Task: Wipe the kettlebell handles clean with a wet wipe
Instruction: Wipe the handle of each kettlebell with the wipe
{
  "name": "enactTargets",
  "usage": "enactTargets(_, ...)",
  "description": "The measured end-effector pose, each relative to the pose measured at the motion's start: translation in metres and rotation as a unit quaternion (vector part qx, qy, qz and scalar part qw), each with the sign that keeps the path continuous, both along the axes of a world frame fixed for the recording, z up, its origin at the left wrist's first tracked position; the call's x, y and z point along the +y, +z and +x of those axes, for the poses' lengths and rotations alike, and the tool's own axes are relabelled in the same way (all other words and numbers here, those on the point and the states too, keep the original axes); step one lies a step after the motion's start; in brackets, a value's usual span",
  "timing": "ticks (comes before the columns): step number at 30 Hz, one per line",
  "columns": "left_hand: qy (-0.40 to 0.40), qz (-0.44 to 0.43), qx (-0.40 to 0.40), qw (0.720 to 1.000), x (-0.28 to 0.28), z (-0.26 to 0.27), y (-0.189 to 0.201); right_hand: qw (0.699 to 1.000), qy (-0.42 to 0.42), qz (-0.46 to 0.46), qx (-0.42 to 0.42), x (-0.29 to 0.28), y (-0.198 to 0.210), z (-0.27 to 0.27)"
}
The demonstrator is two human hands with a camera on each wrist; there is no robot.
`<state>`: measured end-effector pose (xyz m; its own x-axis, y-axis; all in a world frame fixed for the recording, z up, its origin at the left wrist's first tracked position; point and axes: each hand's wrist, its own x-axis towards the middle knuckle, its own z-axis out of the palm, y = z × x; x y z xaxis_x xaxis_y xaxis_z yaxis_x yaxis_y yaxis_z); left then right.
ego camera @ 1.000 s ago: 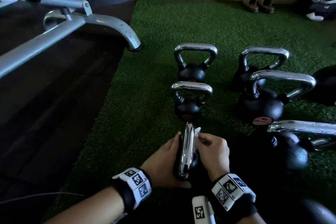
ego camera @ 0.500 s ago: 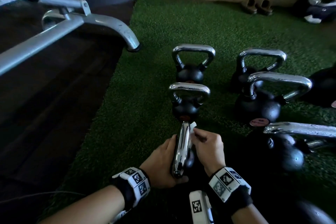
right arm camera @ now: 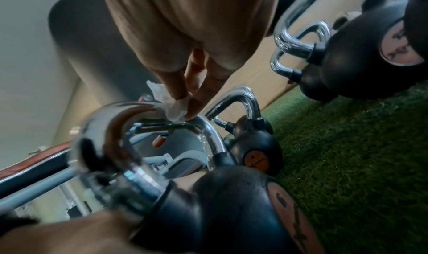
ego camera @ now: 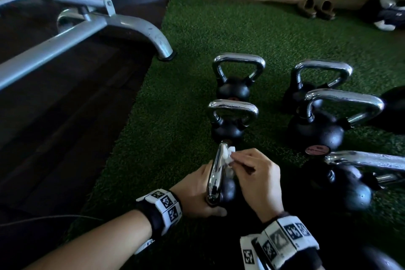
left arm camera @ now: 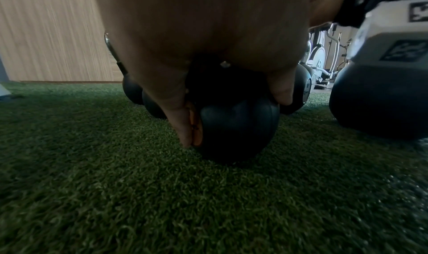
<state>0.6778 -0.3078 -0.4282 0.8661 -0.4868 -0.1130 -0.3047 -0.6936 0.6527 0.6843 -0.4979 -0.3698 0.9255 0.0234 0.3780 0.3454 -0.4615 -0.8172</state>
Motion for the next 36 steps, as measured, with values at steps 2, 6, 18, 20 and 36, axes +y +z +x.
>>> enactTargets(2,-0.008,-0.020,0.018,1.000,0.004,0.001,-0.002,0.999,0.036,0.004,-0.003,0.001,0.004,-0.019)
enactTargets(6,-0.014,-0.020,0.017,1.000,0.011,0.004,-0.009,0.997,0.074,0.013,0.019,0.004,0.009,-0.017)
enactTargets(18,-0.055,-0.101,0.016,0.993,0.002,0.004,0.015,0.967,0.127,0.104,0.197,-0.004,0.007,-0.029)
enactTargets(20,-0.057,-0.116,0.019,0.991,0.002,0.004,0.019,0.963,0.133,0.098,0.211,-0.003,0.002,-0.031)
enactTargets(36,-0.112,-0.016,0.039,0.993,0.008,0.008,0.025,0.934,0.250,-0.016,0.256,-0.001,-0.015,-0.002)
